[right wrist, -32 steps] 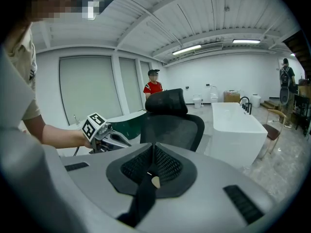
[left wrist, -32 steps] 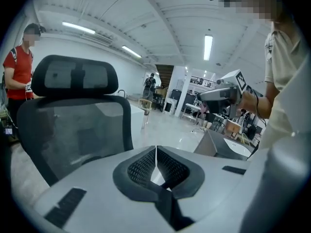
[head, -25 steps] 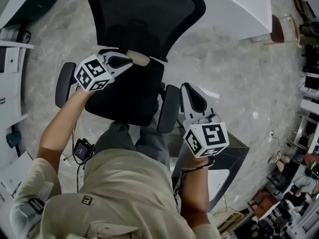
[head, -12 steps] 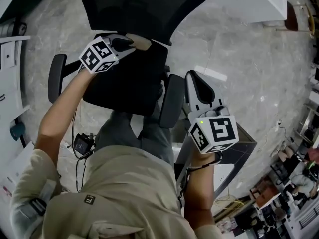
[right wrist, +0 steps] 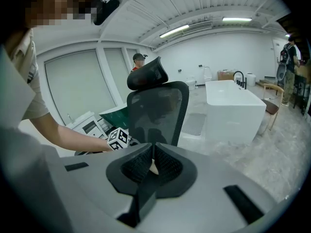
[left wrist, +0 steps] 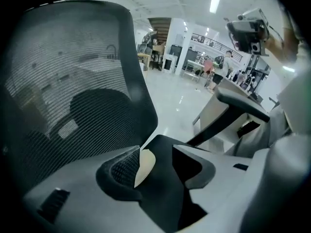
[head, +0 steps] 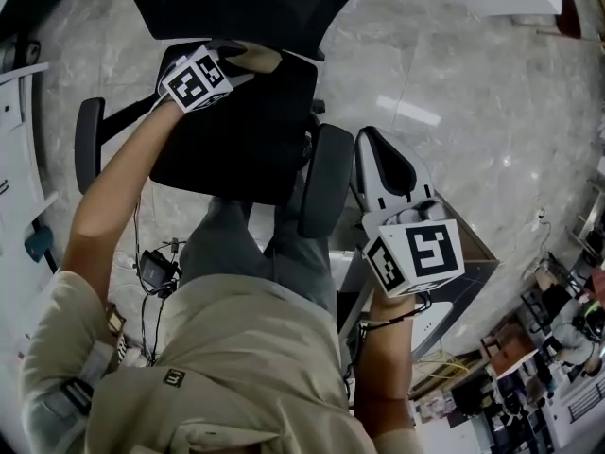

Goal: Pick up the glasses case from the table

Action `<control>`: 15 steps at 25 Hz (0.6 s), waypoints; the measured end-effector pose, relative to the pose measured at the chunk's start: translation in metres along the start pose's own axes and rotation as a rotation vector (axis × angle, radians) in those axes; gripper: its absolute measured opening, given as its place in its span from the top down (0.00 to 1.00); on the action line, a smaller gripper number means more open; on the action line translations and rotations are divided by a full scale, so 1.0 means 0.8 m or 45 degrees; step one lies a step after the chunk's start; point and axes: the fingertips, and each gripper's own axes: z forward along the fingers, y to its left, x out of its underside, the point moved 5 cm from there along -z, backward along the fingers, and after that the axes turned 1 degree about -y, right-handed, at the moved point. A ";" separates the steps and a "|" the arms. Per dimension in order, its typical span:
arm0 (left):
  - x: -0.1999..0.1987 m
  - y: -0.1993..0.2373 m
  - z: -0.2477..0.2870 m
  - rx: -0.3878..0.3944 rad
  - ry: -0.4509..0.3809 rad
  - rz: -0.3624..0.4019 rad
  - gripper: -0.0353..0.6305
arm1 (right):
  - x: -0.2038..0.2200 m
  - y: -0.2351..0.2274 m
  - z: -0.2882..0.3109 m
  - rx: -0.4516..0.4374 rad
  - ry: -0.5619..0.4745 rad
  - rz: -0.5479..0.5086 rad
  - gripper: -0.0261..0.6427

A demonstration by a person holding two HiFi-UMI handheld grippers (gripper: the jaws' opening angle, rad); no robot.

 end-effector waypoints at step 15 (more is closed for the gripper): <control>0.086 0.037 0.134 -0.070 0.369 0.244 0.42 | 0.058 -0.034 0.013 0.001 0.042 0.085 0.92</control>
